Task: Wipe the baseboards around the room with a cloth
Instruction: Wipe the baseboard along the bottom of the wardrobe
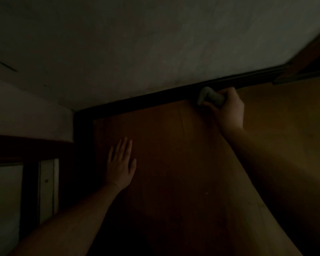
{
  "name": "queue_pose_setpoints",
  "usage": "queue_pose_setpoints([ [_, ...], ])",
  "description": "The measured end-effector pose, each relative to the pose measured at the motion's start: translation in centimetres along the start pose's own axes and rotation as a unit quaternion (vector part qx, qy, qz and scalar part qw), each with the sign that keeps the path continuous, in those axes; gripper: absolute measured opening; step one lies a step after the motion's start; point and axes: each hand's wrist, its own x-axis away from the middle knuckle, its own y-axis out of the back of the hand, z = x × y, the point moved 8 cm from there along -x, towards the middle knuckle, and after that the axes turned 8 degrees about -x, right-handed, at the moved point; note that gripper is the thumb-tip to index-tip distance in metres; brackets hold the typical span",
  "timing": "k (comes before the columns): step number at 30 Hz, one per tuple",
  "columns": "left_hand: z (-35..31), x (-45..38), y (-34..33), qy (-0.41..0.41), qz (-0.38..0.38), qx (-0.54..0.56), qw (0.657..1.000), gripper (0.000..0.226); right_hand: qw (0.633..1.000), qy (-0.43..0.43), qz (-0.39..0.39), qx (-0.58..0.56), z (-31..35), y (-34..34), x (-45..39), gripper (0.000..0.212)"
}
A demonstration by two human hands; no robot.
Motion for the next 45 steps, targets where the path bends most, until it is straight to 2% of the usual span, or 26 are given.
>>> queue_pose_setpoints([
  [2,-1.3,0.5,1.1,-0.02,-0.015,-0.005,1.0,0.069,0.999,-0.017,-0.004,-0.03,0.0,0.5,1.0,0.038],
  [6,-10.3,-1.0,3.5,-0.187,-0.047,0.006,0.981,0.061,0.999,-0.021,0.019,-0.026,-0.5,-0.5,2.9,0.033],
  [10,-12.7,-5.1,3.7,-0.134,-0.037,0.008,0.99,0.066,0.997,0.048,0.055,-0.013,0.3,-3.0,3.5,0.04],
  [13,-12.3,-5.8,2.4,-0.144,-0.052,-0.009,0.988,0.069,0.993,0.096,0.066,-0.021,1.7,-6.0,3.2,0.036],
  [17,-12.7,-5.8,2.2,-0.153,-0.052,-0.005,0.987,0.069,0.995,0.073,0.068,-0.026,3.4,-9.9,2.6,0.036],
  [20,-12.5,-5.8,2.3,-0.158,-0.058,0.005,0.986,0.07,0.994,0.075,0.073,-0.005,2.9,-10.1,1.7,0.034],
  [28,-12.5,-5.8,1.9,-0.152,-0.057,0.019,0.987,0.069,0.99,0.079,0.066,0.096,-1.8,-1.5,-2.9,0.037],
  [34,-12.5,-5.9,2.2,-0.149,-0.071,0.022,0.986,0.068,0.984,0.039,-0.018,0.175,-6.7,8.6,-6.9,0.034],
  [39,-12.7,-5.9,2.2,-0.15,-0.074,0.006,0.986,0.069,0.968,-0.025,-0.118,0.222,-9.8,15.2,-9.4,0.032],
  [42,-12.7,-5.8,2.3,-0.148,-0.071,-0.001,0.986,0.069,0.963,-0.033,-0.147,0.222,-9.9,16.7,-9.7,0.027],
  [45,-12.6,-5.9,2.4,-0.146,-0.062,-0.006,0.987,0.069,0.973,-0.015,-0.134,0.188,-9.1,15.8,-7.9,0.028],
])
